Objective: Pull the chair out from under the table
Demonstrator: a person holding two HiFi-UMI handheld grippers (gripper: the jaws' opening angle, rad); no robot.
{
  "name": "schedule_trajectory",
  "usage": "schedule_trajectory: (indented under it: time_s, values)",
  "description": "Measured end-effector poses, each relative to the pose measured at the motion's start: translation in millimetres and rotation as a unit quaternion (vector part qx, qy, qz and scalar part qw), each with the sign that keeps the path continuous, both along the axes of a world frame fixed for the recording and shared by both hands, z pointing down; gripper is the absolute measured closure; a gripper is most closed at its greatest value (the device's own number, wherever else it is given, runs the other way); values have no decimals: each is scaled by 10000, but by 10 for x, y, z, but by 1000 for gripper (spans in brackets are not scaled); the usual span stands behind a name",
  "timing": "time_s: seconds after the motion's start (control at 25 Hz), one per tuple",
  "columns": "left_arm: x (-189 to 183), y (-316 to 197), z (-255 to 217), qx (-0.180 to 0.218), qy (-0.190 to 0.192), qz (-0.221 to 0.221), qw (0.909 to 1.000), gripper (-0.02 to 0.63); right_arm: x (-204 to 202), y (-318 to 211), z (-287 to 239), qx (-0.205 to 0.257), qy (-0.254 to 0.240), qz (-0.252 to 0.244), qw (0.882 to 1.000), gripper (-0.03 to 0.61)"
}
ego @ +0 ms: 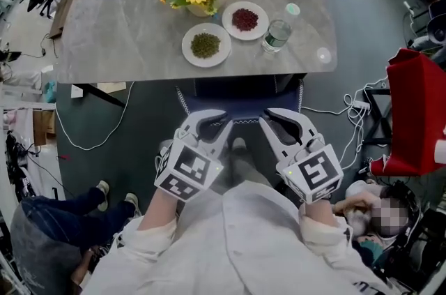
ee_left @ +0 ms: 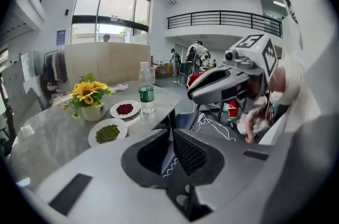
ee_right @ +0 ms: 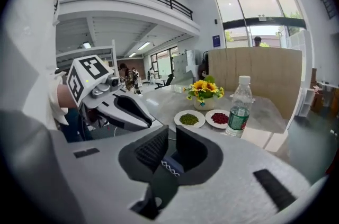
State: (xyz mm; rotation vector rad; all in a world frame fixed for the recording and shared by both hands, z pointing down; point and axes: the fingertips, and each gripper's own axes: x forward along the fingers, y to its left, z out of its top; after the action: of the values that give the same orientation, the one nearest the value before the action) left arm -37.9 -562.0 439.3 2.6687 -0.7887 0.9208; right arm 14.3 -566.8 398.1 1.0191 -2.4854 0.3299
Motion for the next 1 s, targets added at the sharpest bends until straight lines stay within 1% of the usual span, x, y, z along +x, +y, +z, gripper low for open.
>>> schedule_trajectory:
  time_s: [0.04,0.08,0.12,0.2,0.24,0.28,0.32,0.4,0.52,0.64,0.72,0.84,0.92,1.0]
  values:
    - [3,12,46,-4,-121,73,9999,586,-15,31,53,-62,133,-128,9998,574]
    - [8,29,97,-15,-242,161,9996,547,-26,59,112,-101,288,-257,9992,573]
    - [15,48,149,-22,-364,260,9990,486,-34,78,171,-101,453,-384,9982,572]
    - [22,78,250,-7,-603,449,9972,459,-44,93,269,-63,734,-585,9956,570]
    - [22,89,296,6,-715,524,9961,451,-51,96,311,-59,827,-659,9944,542]
    - [20,96,339,18,-820,581,9949,439,-61,97,351,-49,902,-727,9933,461]
    - [15,100,378,28,-917,623,9938,425,-71,95,390,-22,988,-795,9919,425]
    - [0,99,447,41,-1085,682,9917,405,-76,87,466,62,1279,-924,9875,422]
    - [-12,102,553,61,-1351,836,9873,377,-65,87,598,166,1853,-1138,9759,400]
    - [-17,130,706,71,-1704,1156,9785,371,-78,106,772,120,2240,-1405,9643,362]
    - [-19,127,808,104,-1894,1315,9730,371,-80,98,891,95,2465,-1545,9567,348]
    - [-30,93,906,286,-2132,1411,9664,371,-59,112,1083,130,2967,-1796,9379,345]
    - [-22,70,940,410,-2236,1450,9630,371,-42,123,1184,169,3271,-1962,9242,345]
    - [6,40,963,436,-2223,1453,9631,371,-36,112,1236,216,3401,-2037,9178,345]
